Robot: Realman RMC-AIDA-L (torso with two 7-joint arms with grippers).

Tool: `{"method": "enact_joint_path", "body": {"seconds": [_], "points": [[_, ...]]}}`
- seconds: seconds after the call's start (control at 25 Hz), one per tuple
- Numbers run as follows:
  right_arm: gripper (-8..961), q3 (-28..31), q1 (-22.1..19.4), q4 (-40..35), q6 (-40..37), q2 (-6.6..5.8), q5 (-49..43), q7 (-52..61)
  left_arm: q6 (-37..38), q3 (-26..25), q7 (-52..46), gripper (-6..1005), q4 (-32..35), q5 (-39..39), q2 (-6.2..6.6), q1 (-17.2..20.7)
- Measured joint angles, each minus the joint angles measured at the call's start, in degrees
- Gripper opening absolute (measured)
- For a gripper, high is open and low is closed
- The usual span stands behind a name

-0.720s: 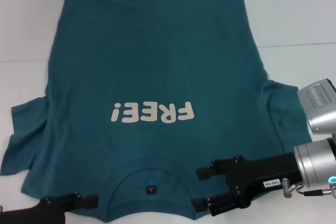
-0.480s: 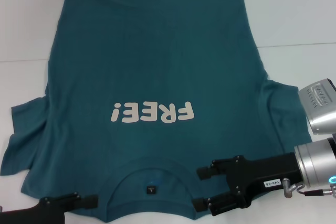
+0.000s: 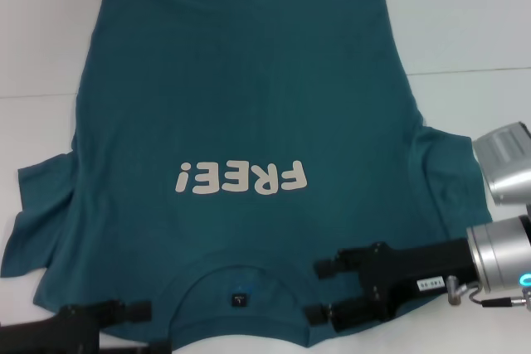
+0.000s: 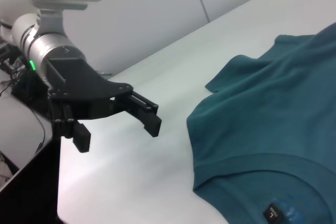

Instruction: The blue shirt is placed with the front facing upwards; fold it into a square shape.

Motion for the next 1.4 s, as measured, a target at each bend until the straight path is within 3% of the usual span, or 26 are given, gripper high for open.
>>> {"method": "enact_joint_path", "body": {"seconds": [0.04, 0.24, 0.32, 0.44, 0.64, 0.92, 1.4], "points": [[928, 0.4, 0.1, -0.1, 0.4, -0.02, 0.1, 1.4, -0.7, -0.6, -7.6, 933, 0.0, -0.3, 0.69, -1.5], [928, 2.4, 1.5, -1.3, 4.4, -0.93, 0.2, 15.4, -3.4, -2.3, -26.0, 933, -0.5, 0.1, 2.49, -5.0], [928, 2.5, 2.2, -1.9, 5.4, -1.37, 0.1, 21.3, -7.6, -4.2, -37.5, 933, -1.6, 0.1, 3.40, -6.3], [928, 2.9, 2.9, -2.3, 7.9, -1.93, 0.2, 29.3, -12.4, -7.8, -45.6, 932, -3.5, -0.4, 4.42, -7.4], [928, 4.9, 4.2, -2.5, 9.8, -2.27, 0.5, 35.3, -23.6, -11.7, -49.2, 932, -7.5, 0.1, 6.27, -9.3], [928, 6.2, 5.1, -2.6, 9.9, -2.92, 1.6, 35.8, -36.4, -12.6, -51.7, 932, -8.8, -0.1, 6.68, -9.9], [928, 6.3, 5.1, -2.1, 11.5, -3.71, 1.4, 36.0, -40.7, -12.6, -52.6, 933, -8.8, 3.6, 7.26, -10.2]]}}
